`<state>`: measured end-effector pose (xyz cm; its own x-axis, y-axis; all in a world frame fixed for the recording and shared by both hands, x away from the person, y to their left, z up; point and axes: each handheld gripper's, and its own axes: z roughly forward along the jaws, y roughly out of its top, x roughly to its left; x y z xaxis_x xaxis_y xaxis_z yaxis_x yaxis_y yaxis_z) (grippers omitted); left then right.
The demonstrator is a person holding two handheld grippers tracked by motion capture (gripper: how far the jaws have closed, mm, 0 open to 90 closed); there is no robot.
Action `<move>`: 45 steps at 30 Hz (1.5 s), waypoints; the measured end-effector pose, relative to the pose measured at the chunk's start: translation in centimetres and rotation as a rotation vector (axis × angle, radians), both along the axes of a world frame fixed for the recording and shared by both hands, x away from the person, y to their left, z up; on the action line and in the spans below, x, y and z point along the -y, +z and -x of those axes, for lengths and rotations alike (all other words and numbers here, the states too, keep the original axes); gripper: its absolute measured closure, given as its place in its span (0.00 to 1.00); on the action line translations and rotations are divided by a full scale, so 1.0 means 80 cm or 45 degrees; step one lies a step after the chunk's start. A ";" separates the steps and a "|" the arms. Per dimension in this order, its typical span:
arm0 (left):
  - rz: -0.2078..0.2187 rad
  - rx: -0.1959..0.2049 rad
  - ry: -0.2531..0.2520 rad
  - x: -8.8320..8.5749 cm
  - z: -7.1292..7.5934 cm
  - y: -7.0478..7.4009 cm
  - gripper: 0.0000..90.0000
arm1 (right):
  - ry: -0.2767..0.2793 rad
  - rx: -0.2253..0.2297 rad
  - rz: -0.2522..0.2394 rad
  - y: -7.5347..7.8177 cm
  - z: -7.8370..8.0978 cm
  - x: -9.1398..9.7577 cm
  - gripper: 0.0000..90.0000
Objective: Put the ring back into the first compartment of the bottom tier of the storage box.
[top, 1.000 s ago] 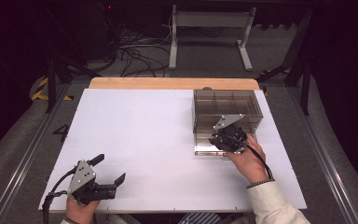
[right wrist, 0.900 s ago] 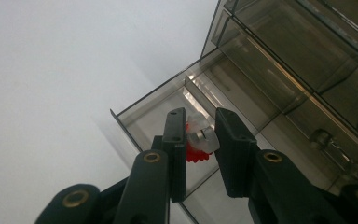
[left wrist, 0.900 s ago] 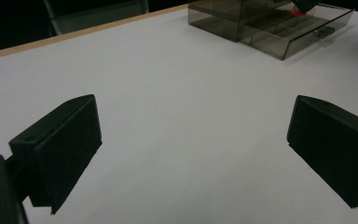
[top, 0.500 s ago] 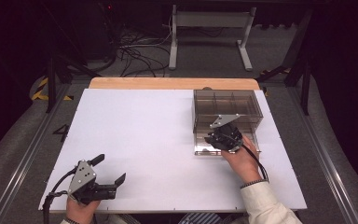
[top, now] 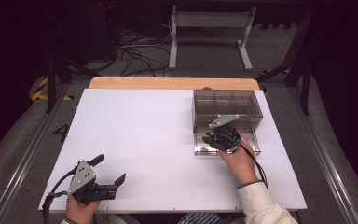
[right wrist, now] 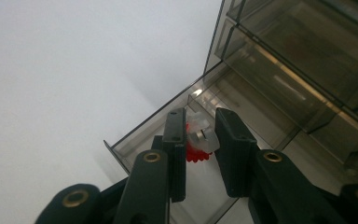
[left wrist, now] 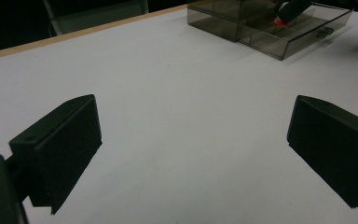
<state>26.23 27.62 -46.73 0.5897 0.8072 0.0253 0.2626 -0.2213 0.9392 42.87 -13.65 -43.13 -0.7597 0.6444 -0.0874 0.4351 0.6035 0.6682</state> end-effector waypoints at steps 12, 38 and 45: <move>-0.003 -0.006 -0.005 0.001 -0.001 -0.001 0.04 | -0.024 -0.042 0.033 -0.014 -0.007 0.000 0.83; -0.007 -0.004 -0.008 0.000 -0.001 -0.001 0.04 | -0.036 -0.074 0.035 -0.020 -0.013 0.000 0.77; -0.003 -0.005 -0.008 0.001 0.000 -0.001 0.04 | -0.031 -0.034 0.007 -0.007 -0.004 0.004 0.80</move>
<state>26.27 27.57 -46.79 0.5952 0.8032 0.0250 0.2651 -0.2256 0.9375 43.22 -13.97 -43.72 -0.7457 0.6626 -0.0706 0.4678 0.5960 0.6527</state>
